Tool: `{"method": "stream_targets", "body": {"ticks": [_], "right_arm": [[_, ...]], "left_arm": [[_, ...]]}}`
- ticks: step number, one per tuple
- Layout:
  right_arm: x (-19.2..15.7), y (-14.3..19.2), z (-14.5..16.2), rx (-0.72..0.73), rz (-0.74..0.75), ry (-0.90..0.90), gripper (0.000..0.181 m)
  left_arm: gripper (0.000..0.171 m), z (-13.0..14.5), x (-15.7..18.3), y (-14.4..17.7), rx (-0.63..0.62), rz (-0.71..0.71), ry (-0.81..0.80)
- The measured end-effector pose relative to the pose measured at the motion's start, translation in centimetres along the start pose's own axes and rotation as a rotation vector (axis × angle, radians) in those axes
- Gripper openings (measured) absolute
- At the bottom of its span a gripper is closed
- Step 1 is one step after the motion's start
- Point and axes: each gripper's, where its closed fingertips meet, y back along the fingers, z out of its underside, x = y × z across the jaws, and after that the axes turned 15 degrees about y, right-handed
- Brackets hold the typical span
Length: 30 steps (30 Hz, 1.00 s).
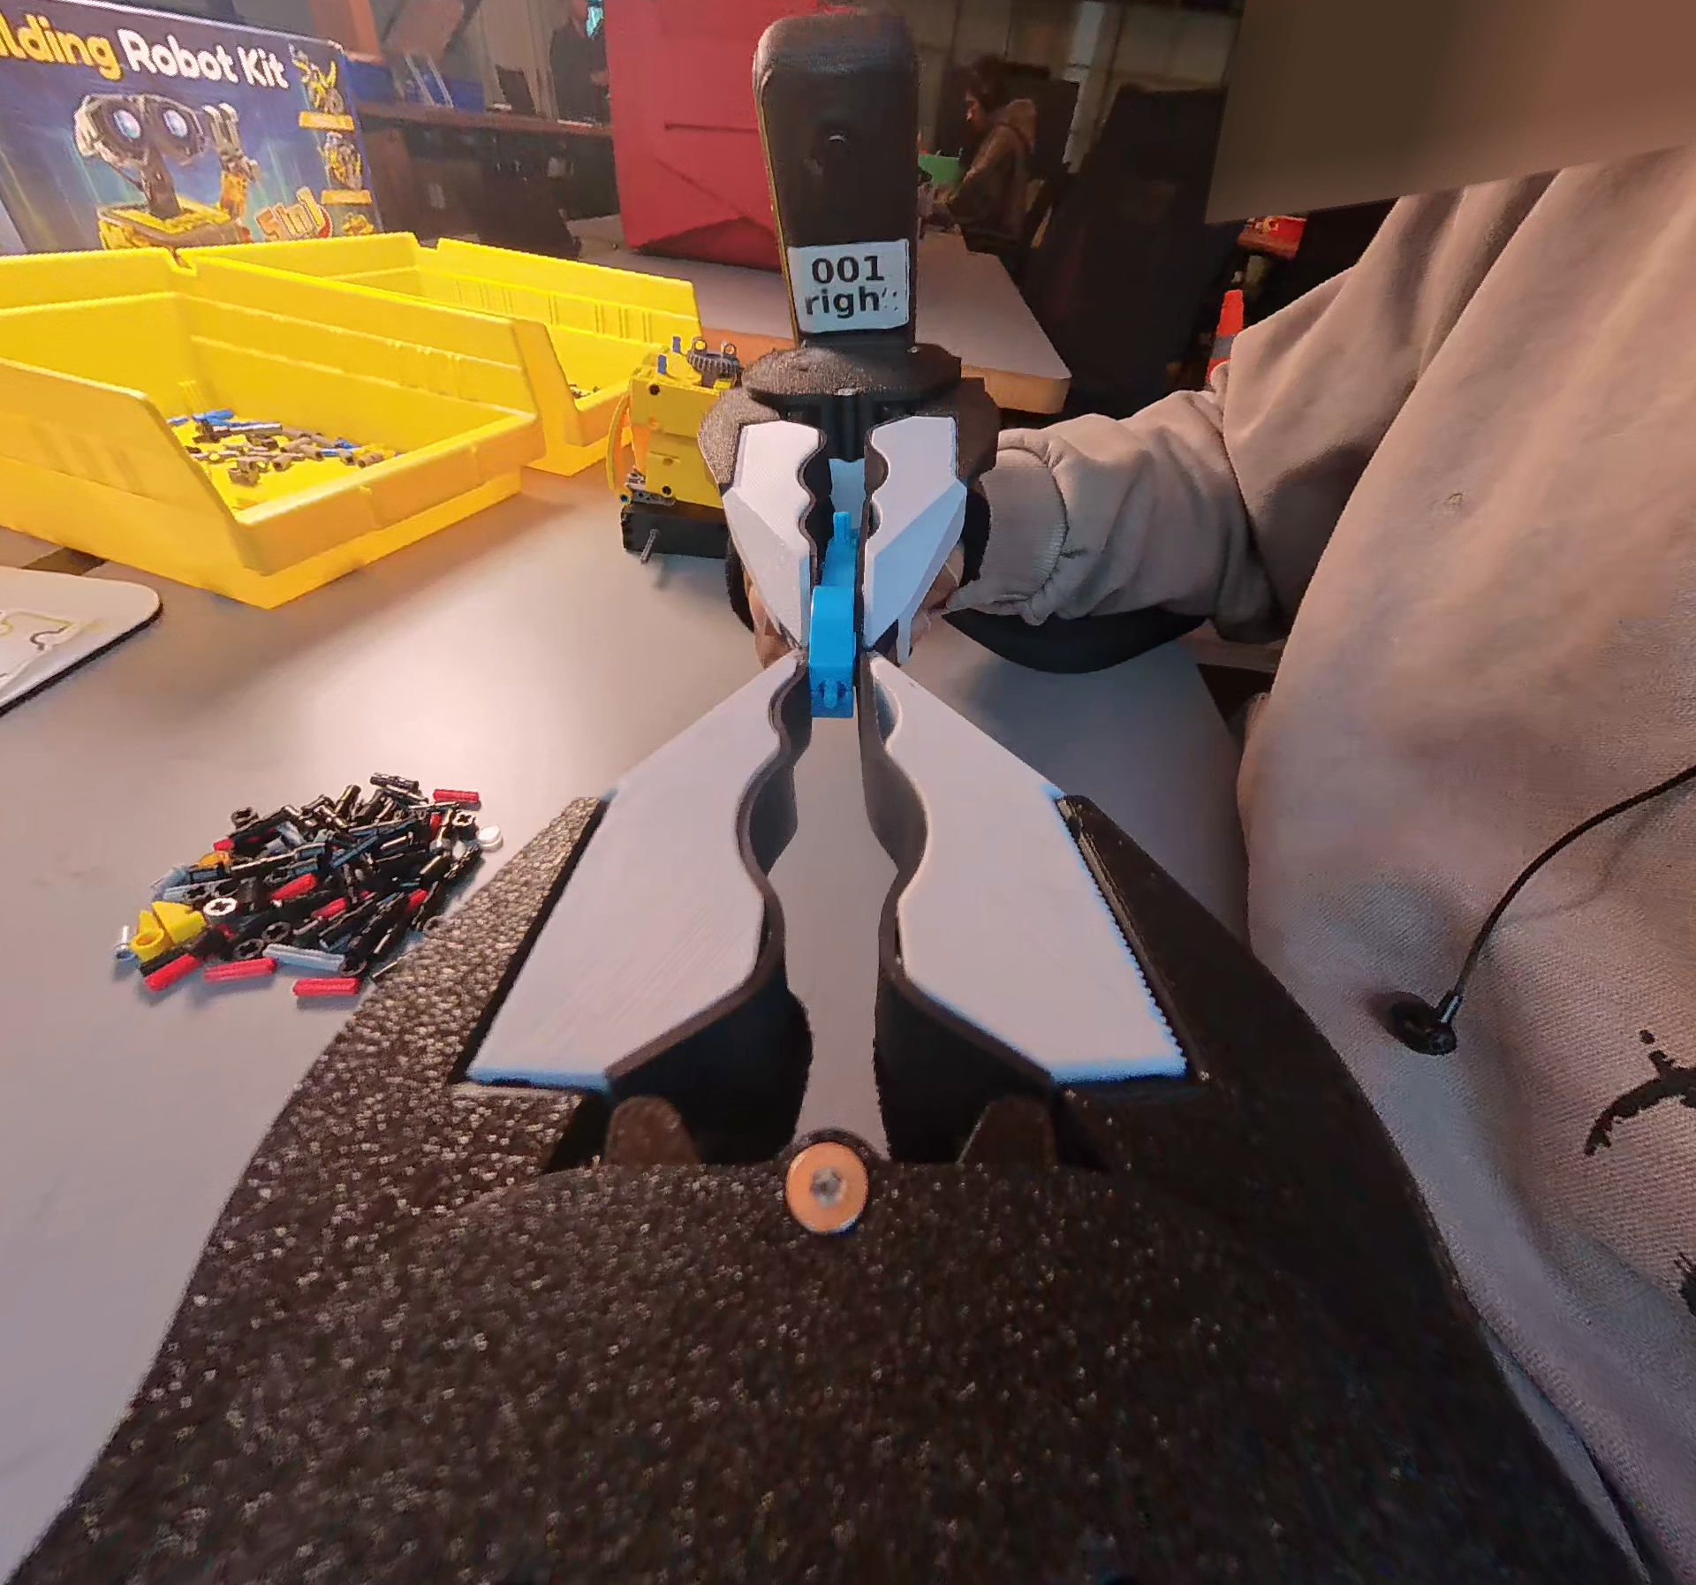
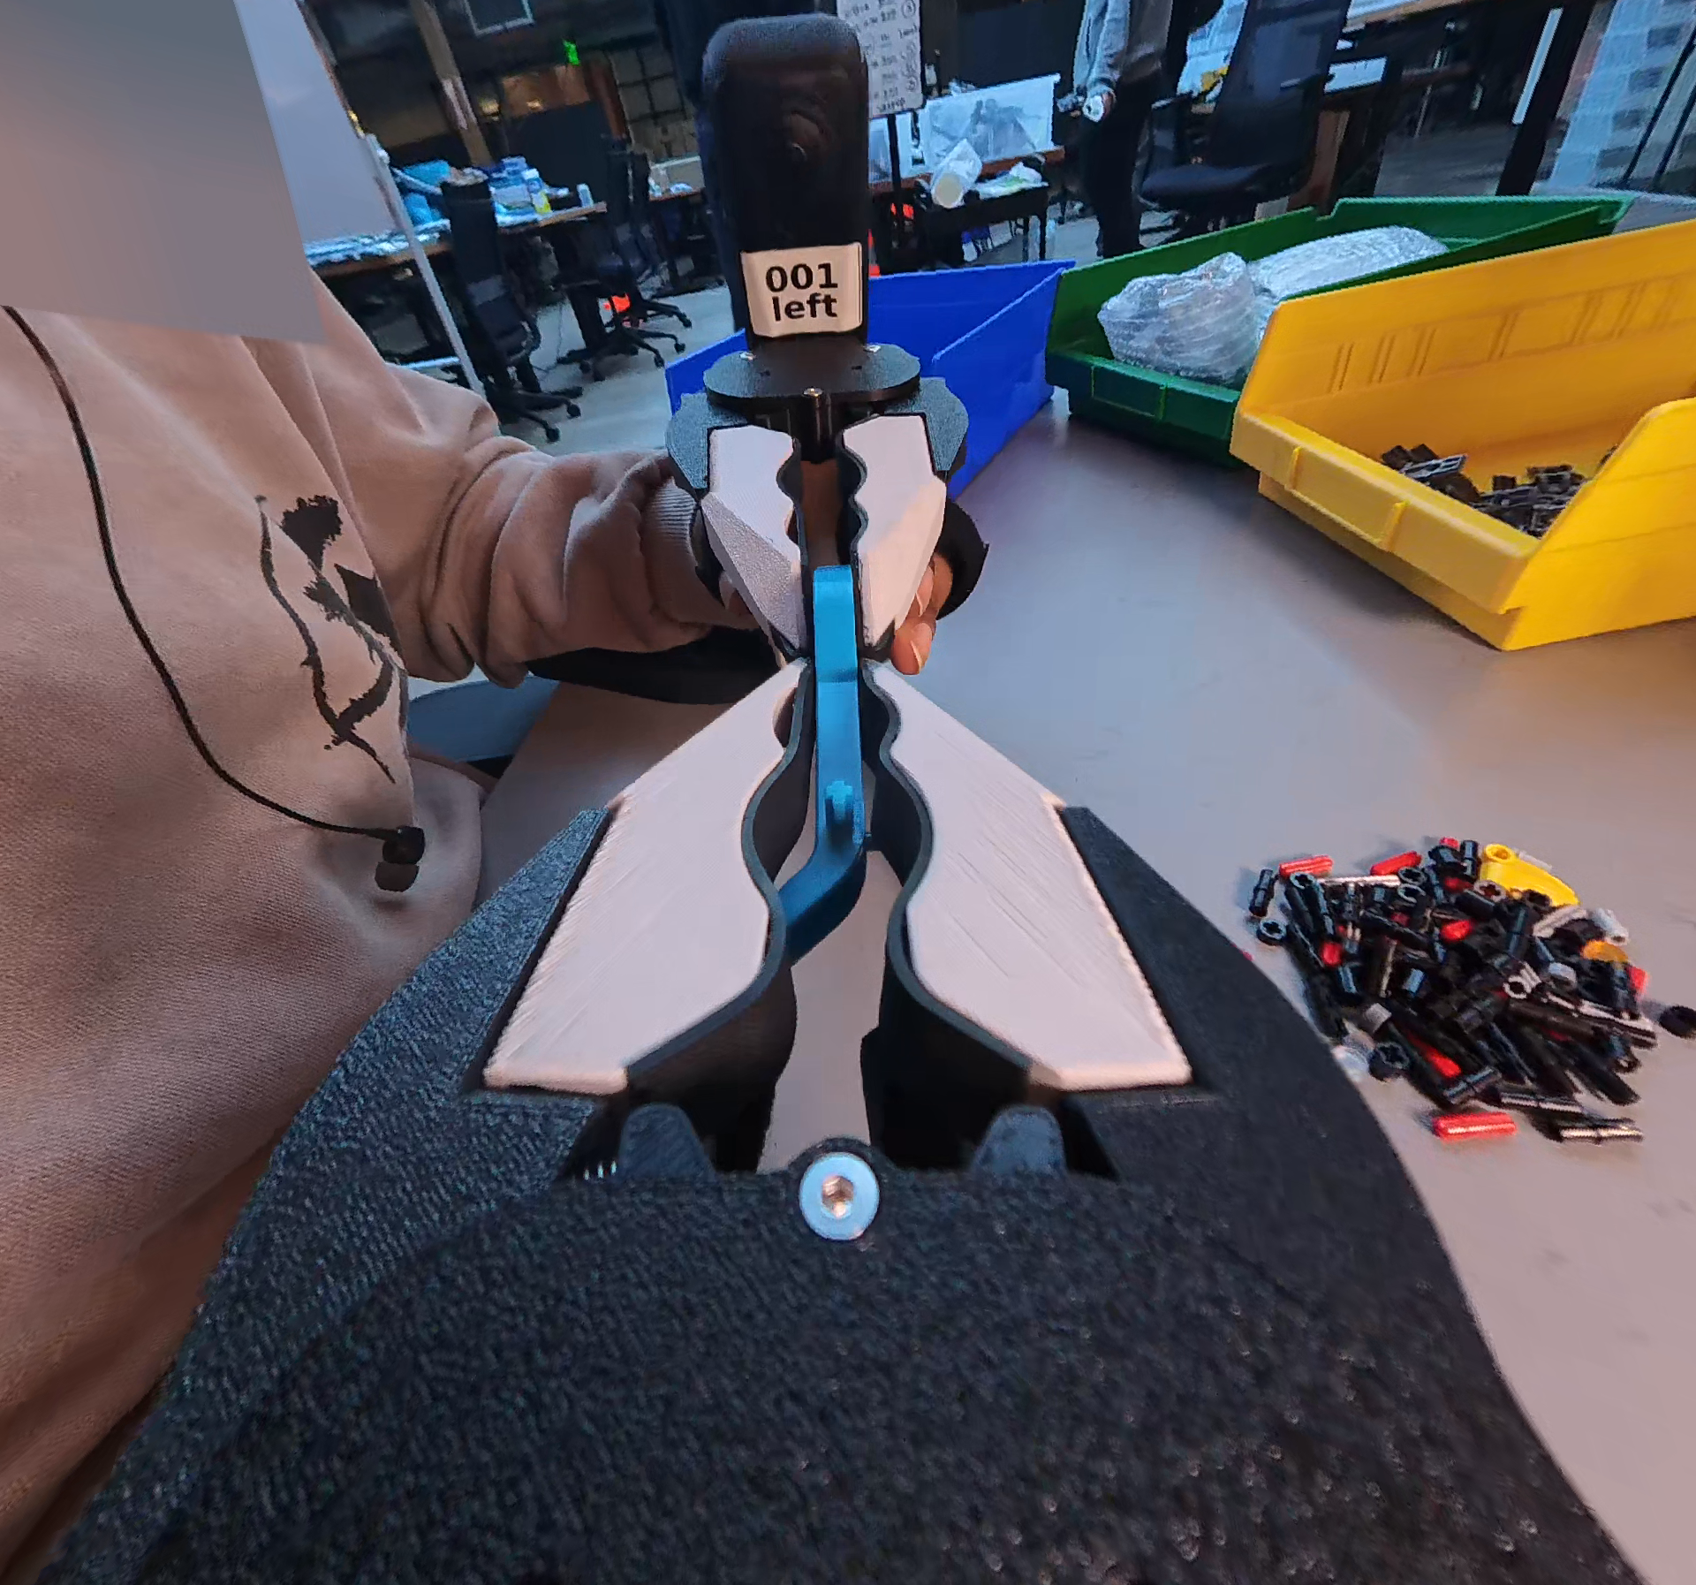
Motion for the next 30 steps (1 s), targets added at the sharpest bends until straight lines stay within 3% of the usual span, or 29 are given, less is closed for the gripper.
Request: {"method": "stream_targets", "body": {"ticks": [6,15,23,30], "right_arm": [[-0.1,0.0,-1.5,0.101,0.034,0.055,0.006],[0.5,0.4,0.5,-0.088,0.067,0.187,0.006],[-0.5,0.5,-2.5,0.108,0.063,0.183,0.008],[-0.7,0.6,-3.9,0.182,0.091,0.199,0.019]], "left_arm": [[0.007,-1.3,0.7,0.3,0.079,0.038,0.0],[0.008,0.1,-0.7,0.8,-0.035,-0.104,-0.127],[0.006,-2.8,1.7,1.2,0.169,0.072,-0.016],[0.006,-3.7,2.3,1.4,0.259,0.135,0.033]]}}
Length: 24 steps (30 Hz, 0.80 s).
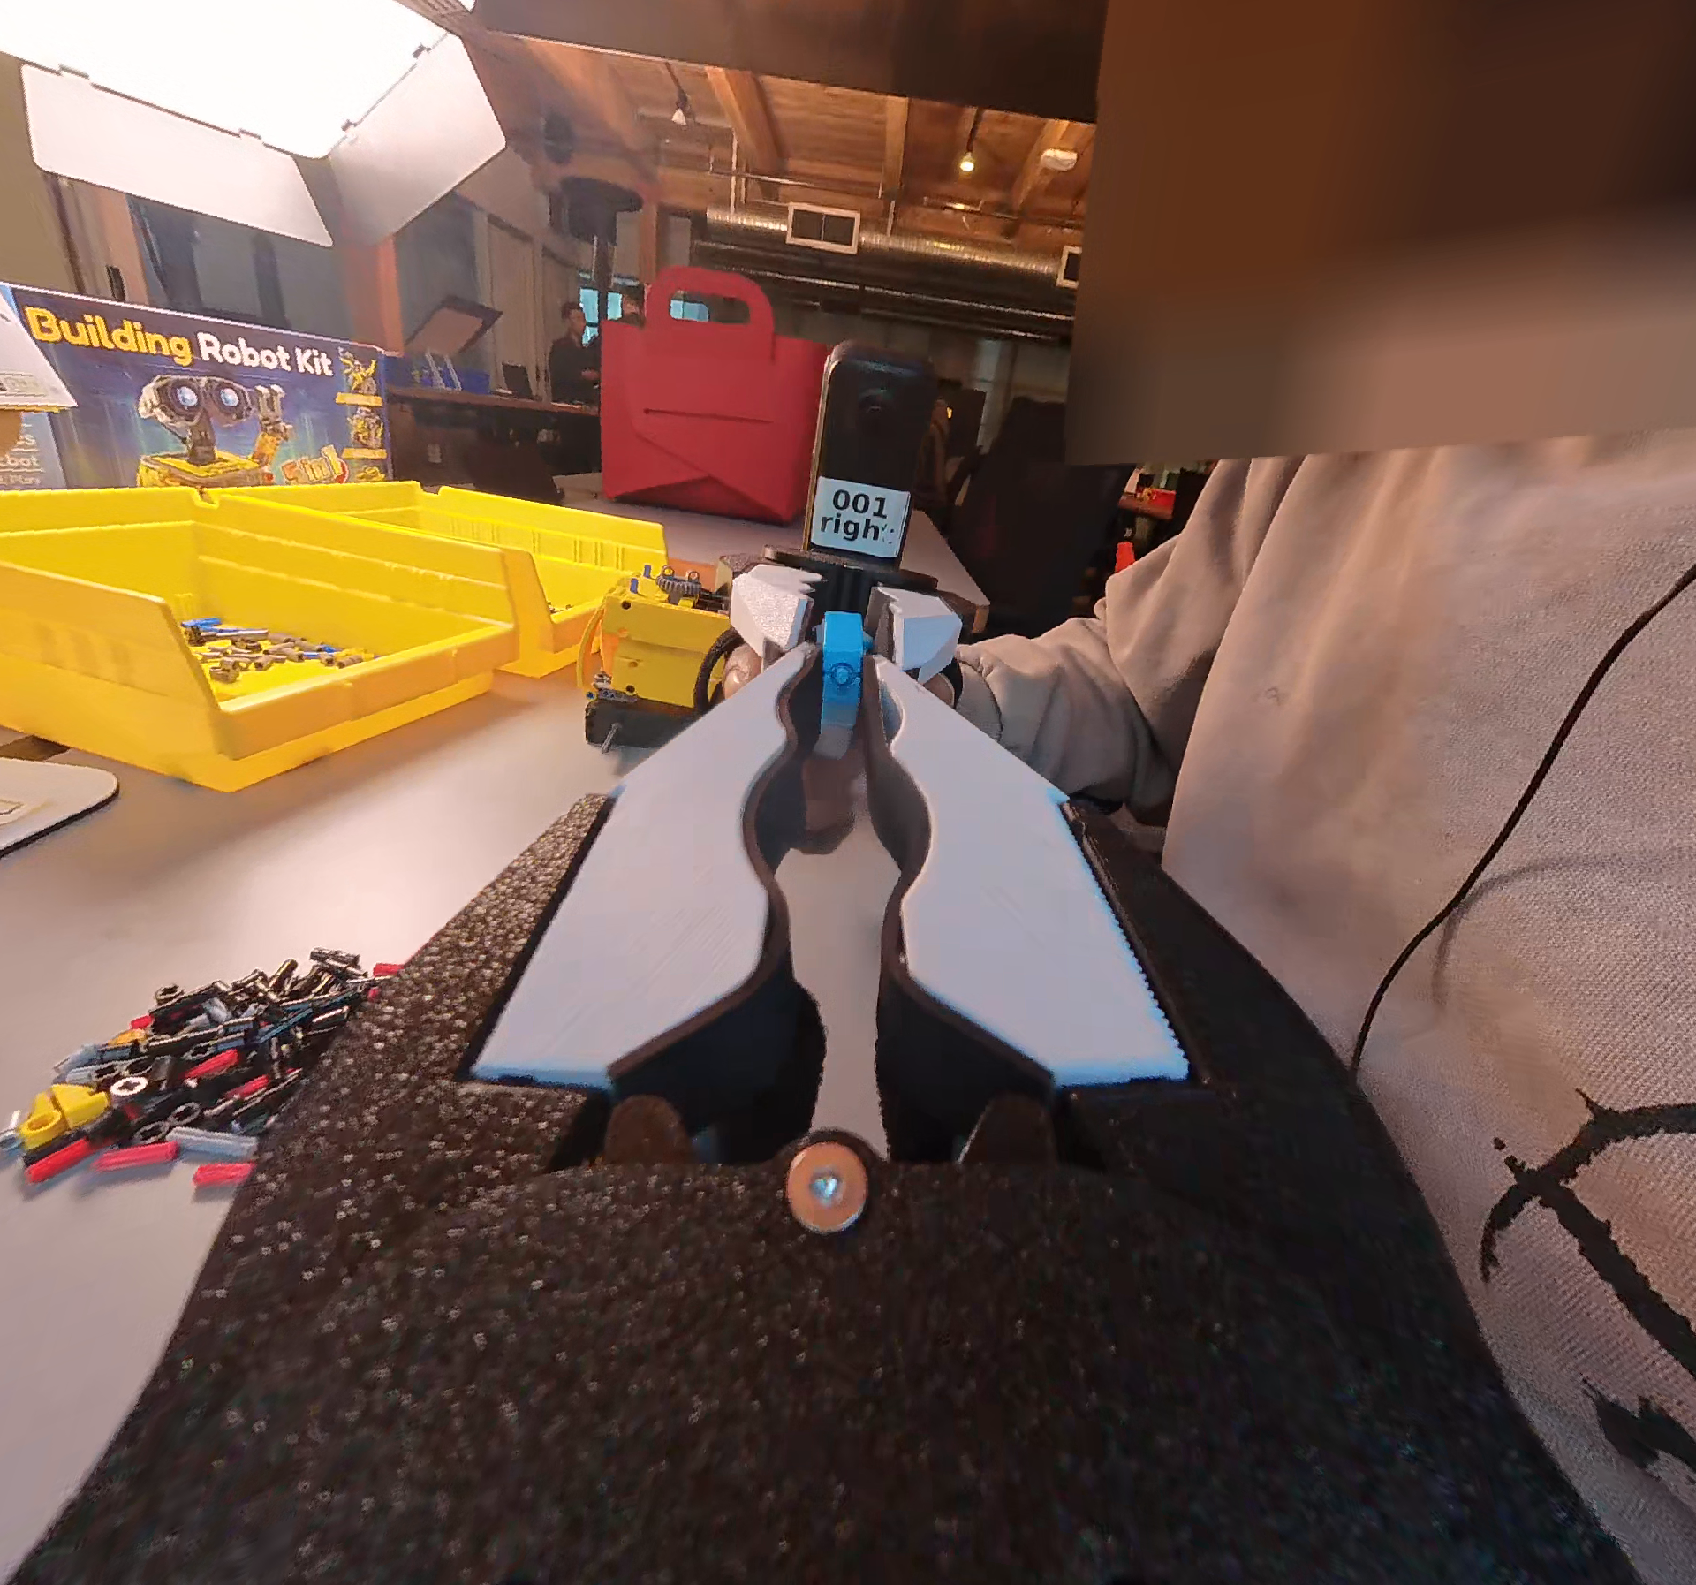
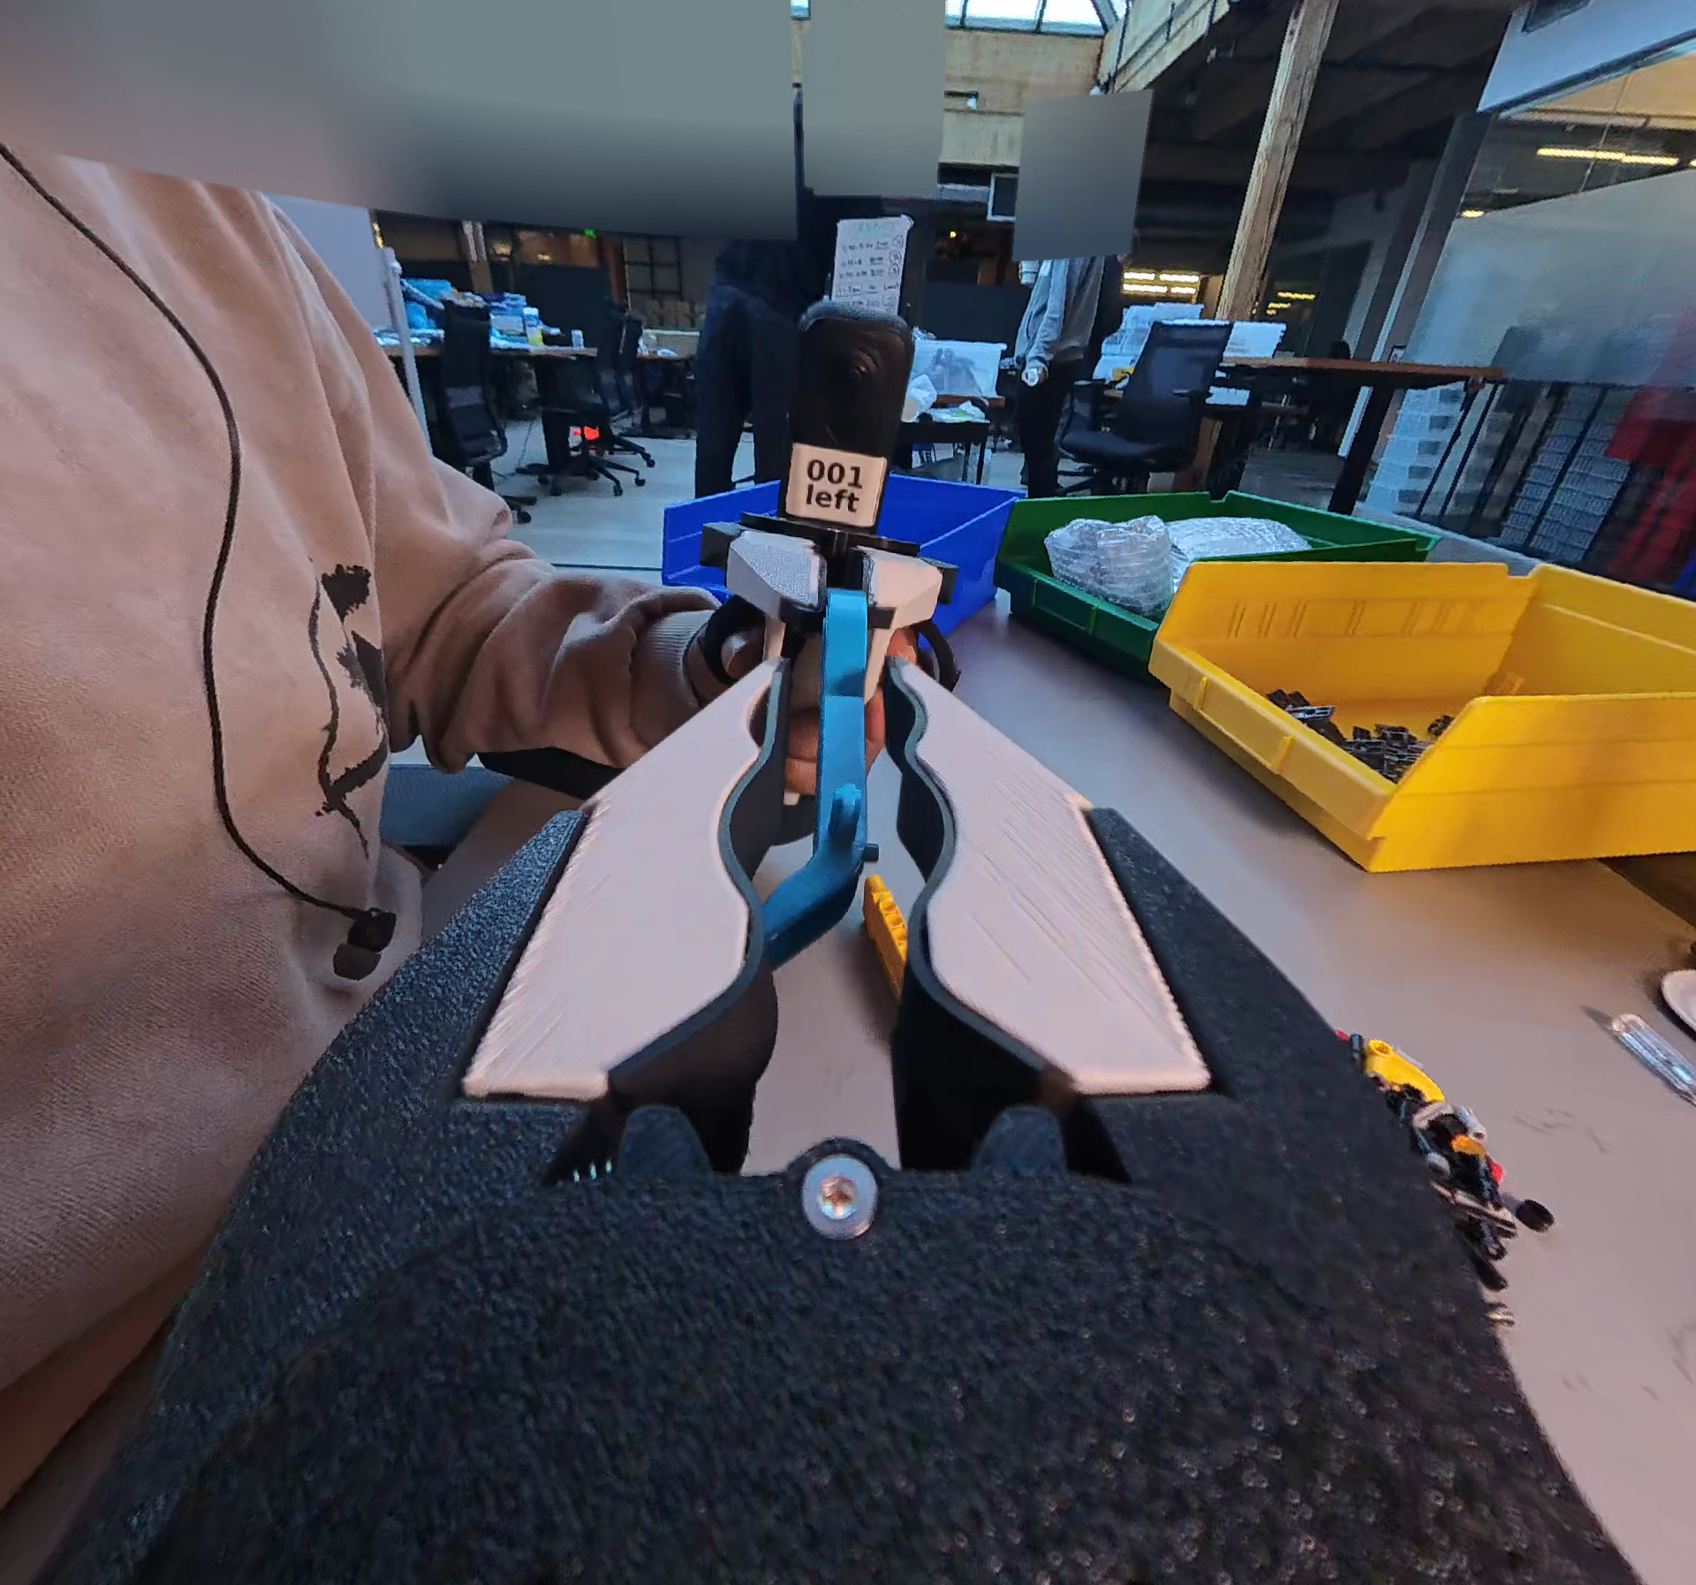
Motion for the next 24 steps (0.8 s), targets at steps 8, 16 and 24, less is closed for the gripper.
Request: {"method": "stream_targets", "body": {"ticks": [8,16,24], "right_arm": [[0.6,-0.2,-1.2,0.043,0.056,-0.012,0.045],[0.4,-0.4,-1.6,0.061,0.065,-0.01,0.017],[0.4,-0.1,-0.8,0.02,0.028,-0.02,0.015]], "left_arm": [[0.006,-1.4,0.3,0.0,0.092,0.009,-0.007],[0.006,-0.9,0.8,-0.5,0.073,0.019,-0.033],[0.007,0.1,0.5,-0.6,0.001,-0.002,-0.044]]}}
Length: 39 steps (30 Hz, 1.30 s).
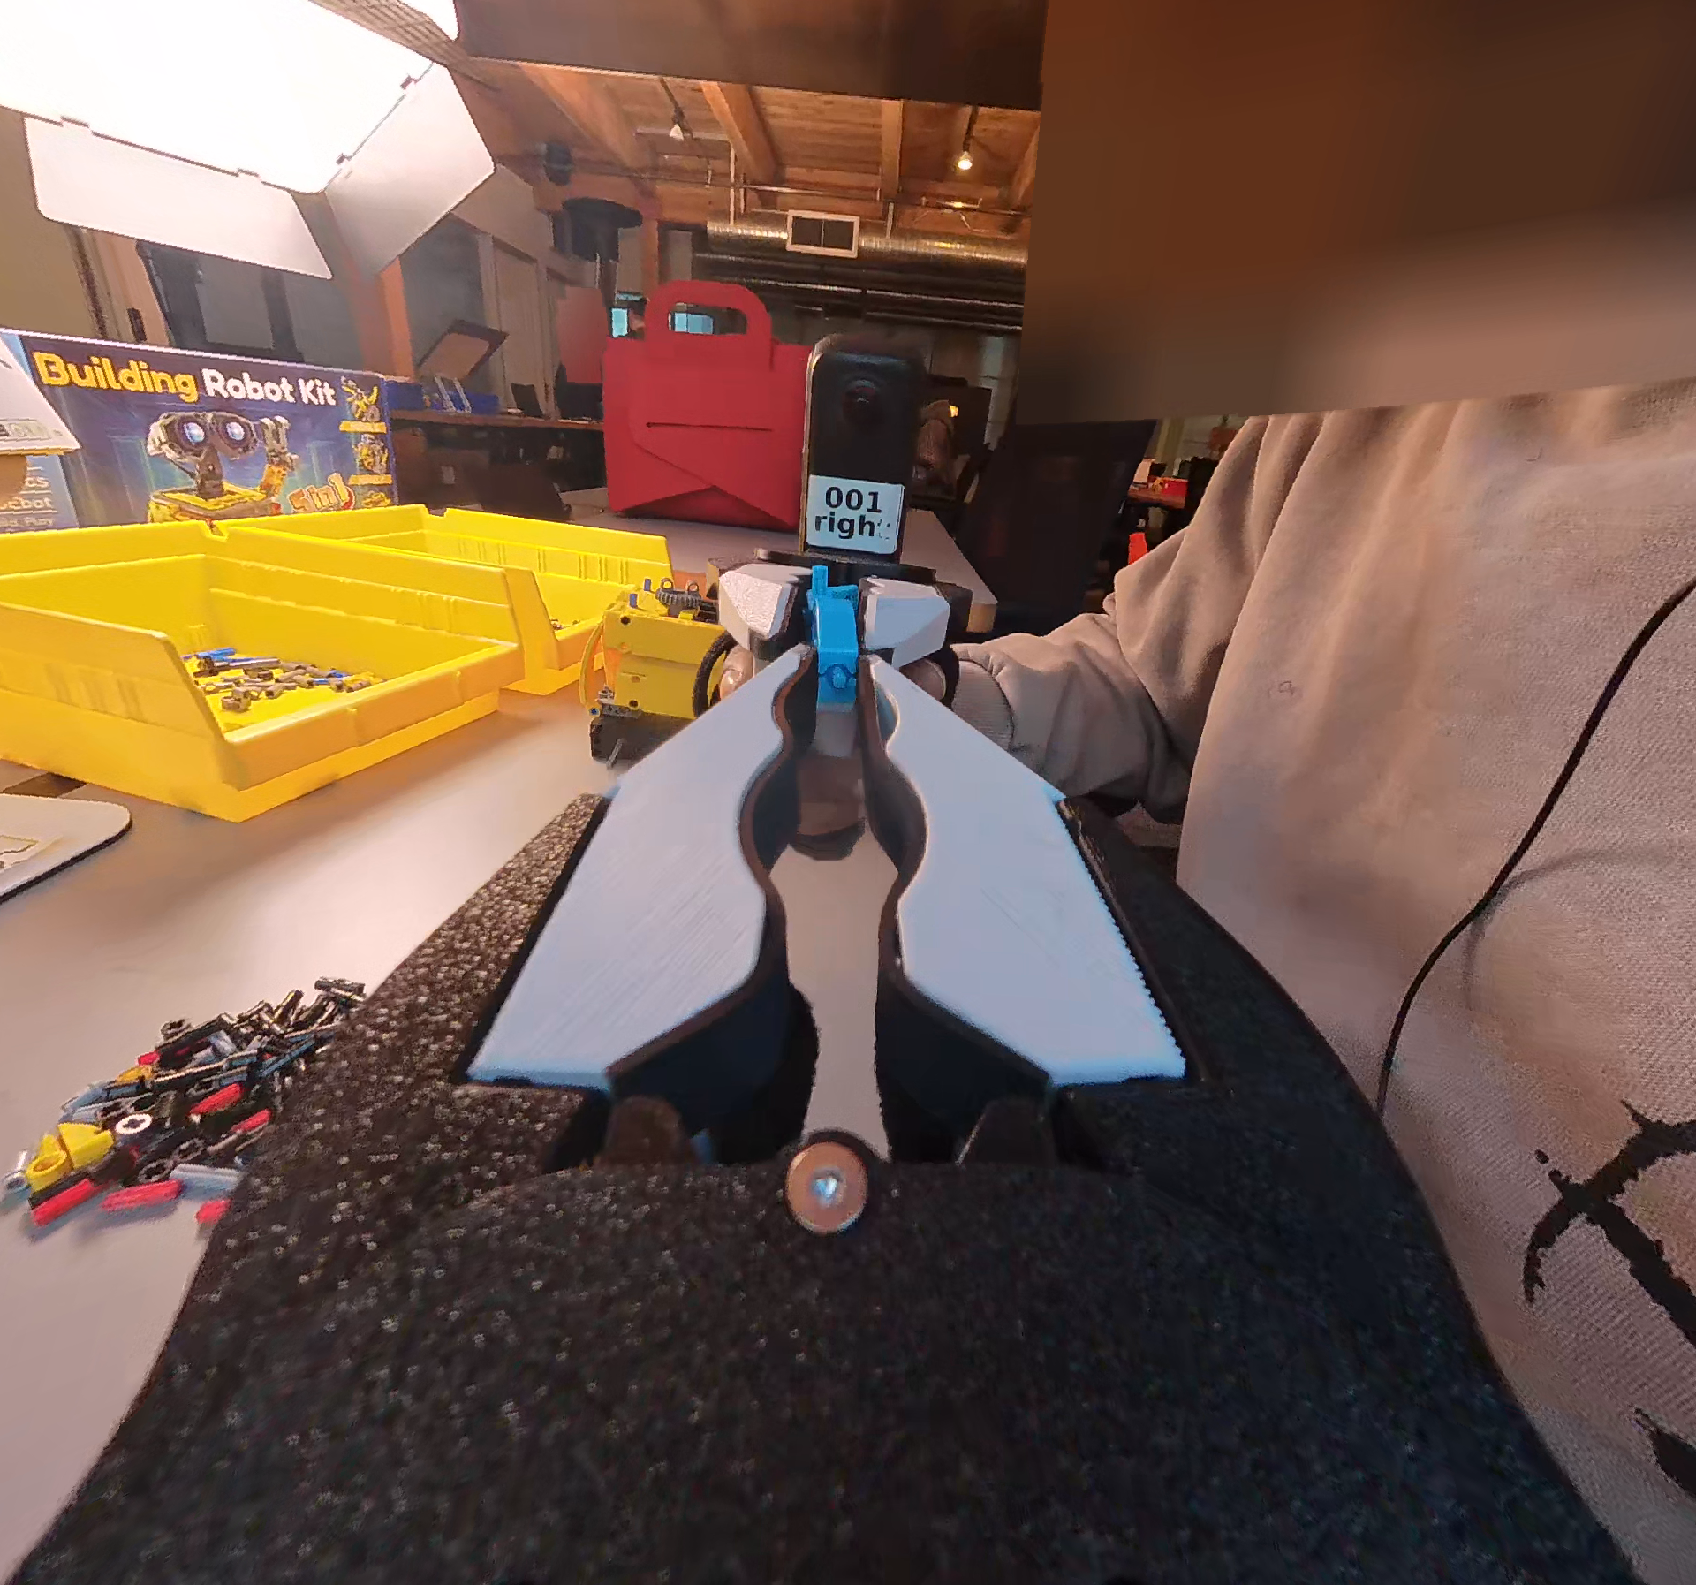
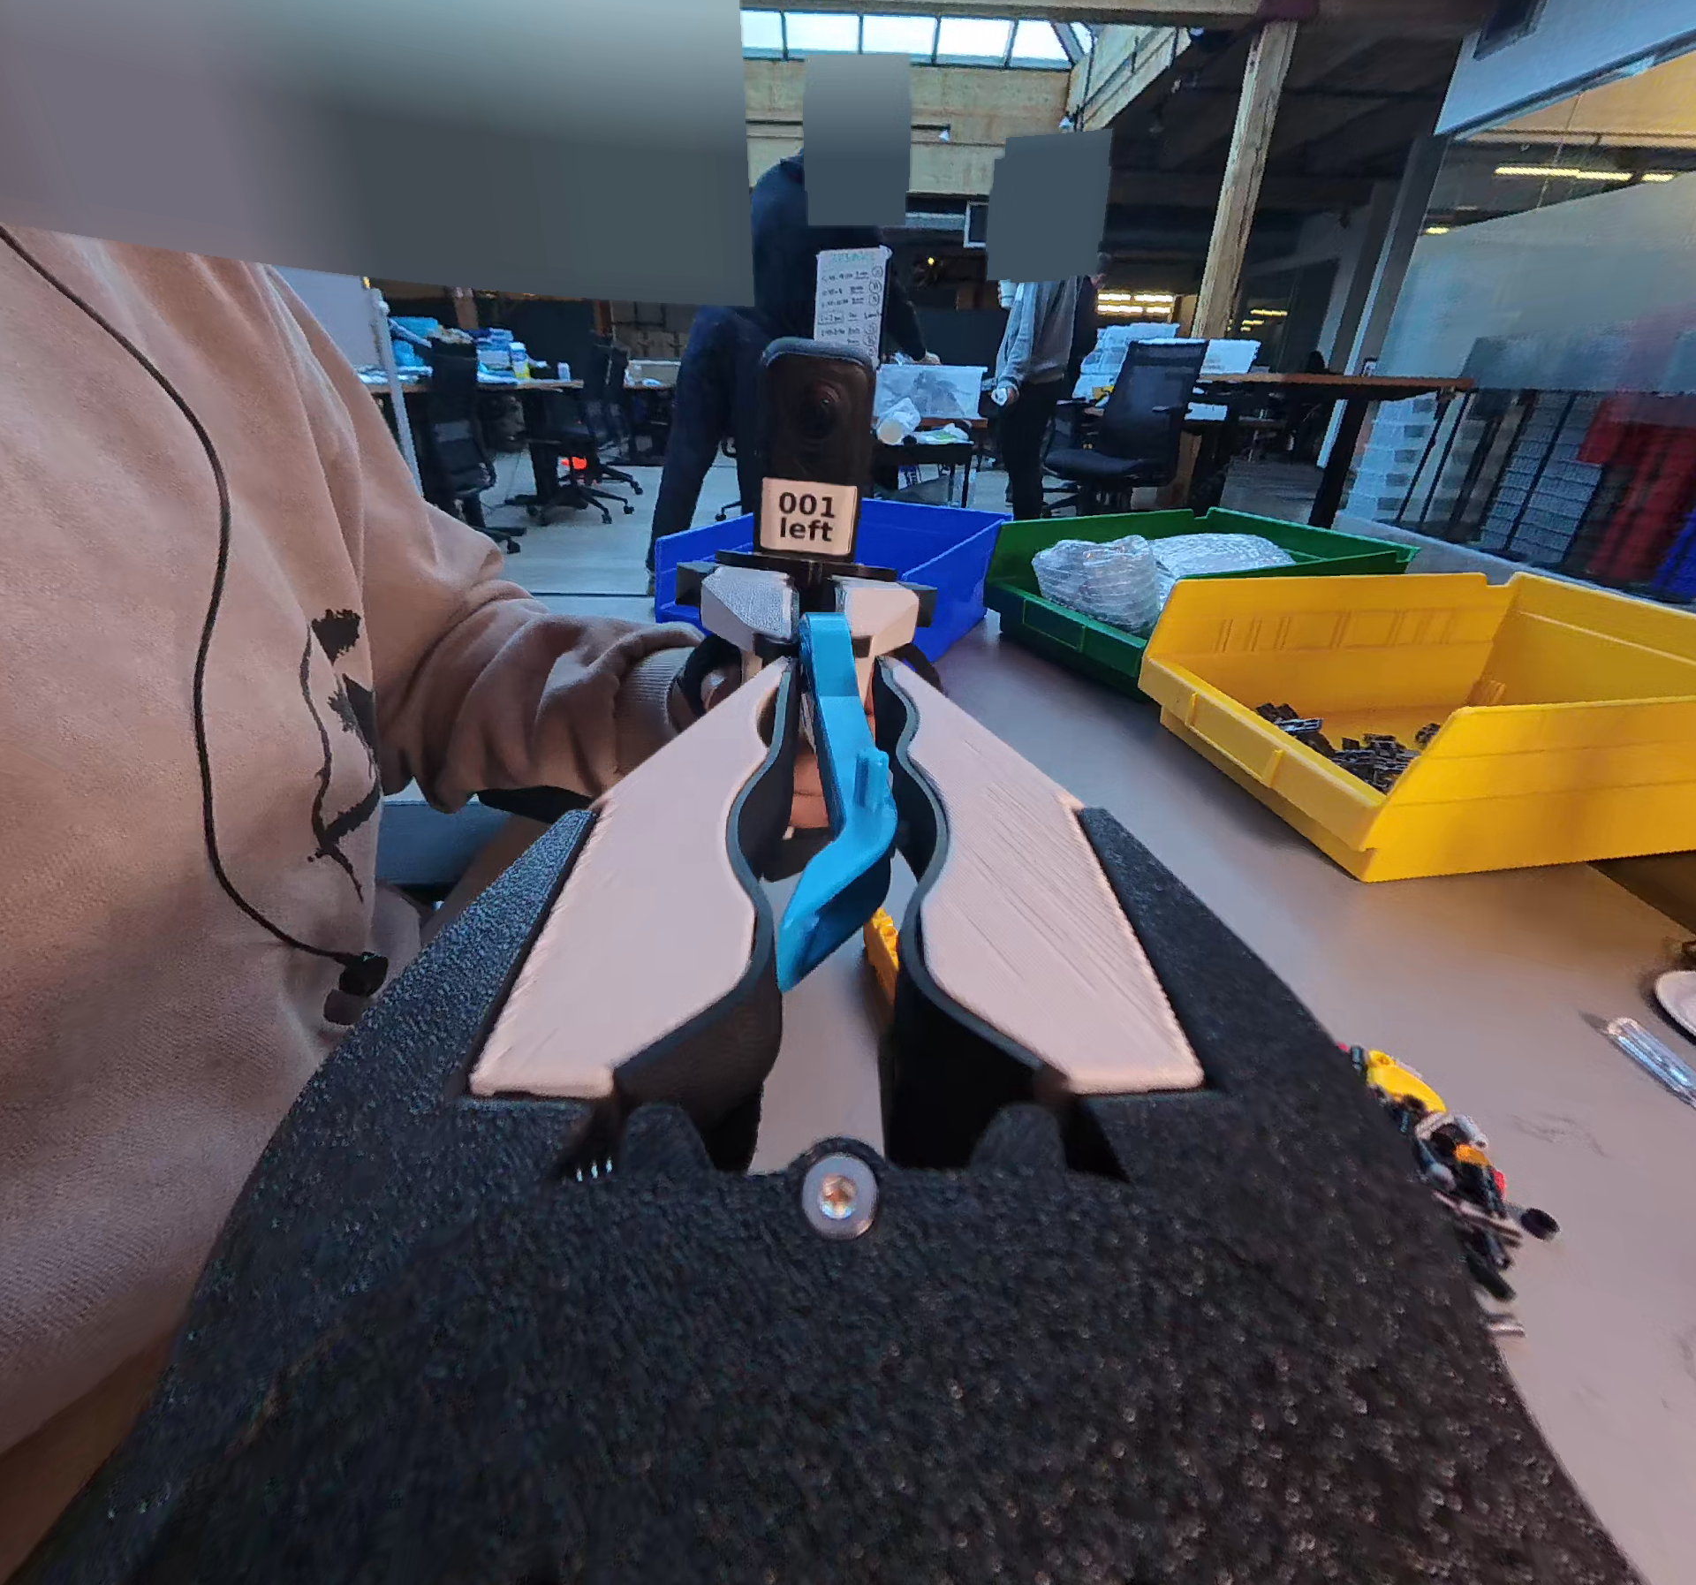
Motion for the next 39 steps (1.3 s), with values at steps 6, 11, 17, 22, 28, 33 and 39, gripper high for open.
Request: {"method": "stream_targets", "body": {"ticks": [6,11,17,22,28,33,39], "right_arm": [[0.2,0.1,1.2,-0.051,-0.003,-0.003,0.015],[0.2,0.2,1.6,-0.073,-0.007,0.02,0.016],[0.6,0.5,1.7,-0.088,-0.002,0.023,0.016],[0.5,0.7,2.1,-0.117,-0.018,0.024,0.014],[0.1,0.6,3.3,-0.177,-0.03,0.074,0.014],[0.0,0.4,3.3,-0.167,-0.025,0.088,0.013],[-0.3,0.4,2.9,-0.135,-0.037,0.078,0.013]], "left_arm": [[0.007,1.1,-0.9,0.3,-0.082,-0.052,-0.022],[0.007,1.3,-1.0,0.3,-0.111,-0.062,-0.033],[0.006,1.3,-1.4,0.8,-0.122,-0.087,-0.047],[0.007,1.4,-1.6,0.8,-0.127,-0.096,-0.048],[0.007,1.4,-1.5,1.0,-0.133,-0.093,-0.056],[0.007,1.4,-1.5,1.1,-0.138,-0.082,-0.052],[0.007,1.6,-1.0,1.1,-0.145,-0.057,-0.05]]}}
